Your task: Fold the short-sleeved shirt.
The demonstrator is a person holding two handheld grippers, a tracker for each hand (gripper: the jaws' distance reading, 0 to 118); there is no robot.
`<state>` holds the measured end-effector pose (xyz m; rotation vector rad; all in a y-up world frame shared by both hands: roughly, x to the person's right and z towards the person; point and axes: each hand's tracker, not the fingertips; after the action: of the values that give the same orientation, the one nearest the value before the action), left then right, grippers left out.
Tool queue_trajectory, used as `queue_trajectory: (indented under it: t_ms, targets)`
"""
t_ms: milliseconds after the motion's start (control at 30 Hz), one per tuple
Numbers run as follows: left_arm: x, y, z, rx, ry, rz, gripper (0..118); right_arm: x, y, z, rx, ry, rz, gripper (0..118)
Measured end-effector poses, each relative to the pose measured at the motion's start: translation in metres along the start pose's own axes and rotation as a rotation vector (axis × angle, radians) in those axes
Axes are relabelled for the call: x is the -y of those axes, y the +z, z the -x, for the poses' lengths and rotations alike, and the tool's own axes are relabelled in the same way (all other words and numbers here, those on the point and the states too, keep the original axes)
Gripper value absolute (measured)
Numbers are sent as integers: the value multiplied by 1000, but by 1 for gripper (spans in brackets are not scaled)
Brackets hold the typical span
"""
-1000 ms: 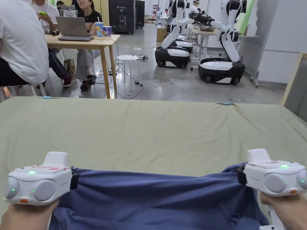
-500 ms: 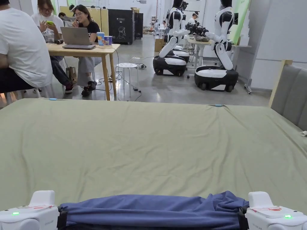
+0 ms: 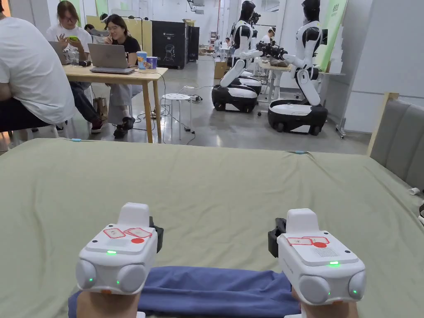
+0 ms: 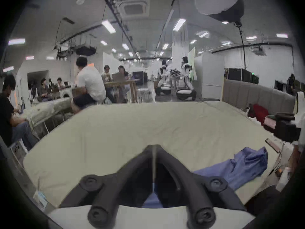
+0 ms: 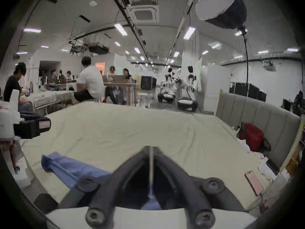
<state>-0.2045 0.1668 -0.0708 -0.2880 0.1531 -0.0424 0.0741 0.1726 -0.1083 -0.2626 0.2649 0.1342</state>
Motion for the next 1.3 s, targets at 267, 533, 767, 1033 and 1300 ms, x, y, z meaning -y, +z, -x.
queue_trajectory:
  t_ms: [267, 533, 767, 1033, 1300]
  targets:
    - [23, -1, 57, -2, 146, 76, 0, 4, -1, 9, -14, 25, -17, 0]
    - [111, -8, 186, 78, 735, 214, 109, 10, -15, 48, -70, 75, 20, 0]
    - [195, -59, 200, 289, 1278, 323, 109, 13, -24, 74, -111, 74, 51, 0]
    - [188, -93, 171, 409, 1420, 286, 12, 10, -26, 75, -104, 72, 69, 0]
    - [158, -73, 195, 145, 971, 305, 8, 8, -27, 67, -97, 78, 69, 0]
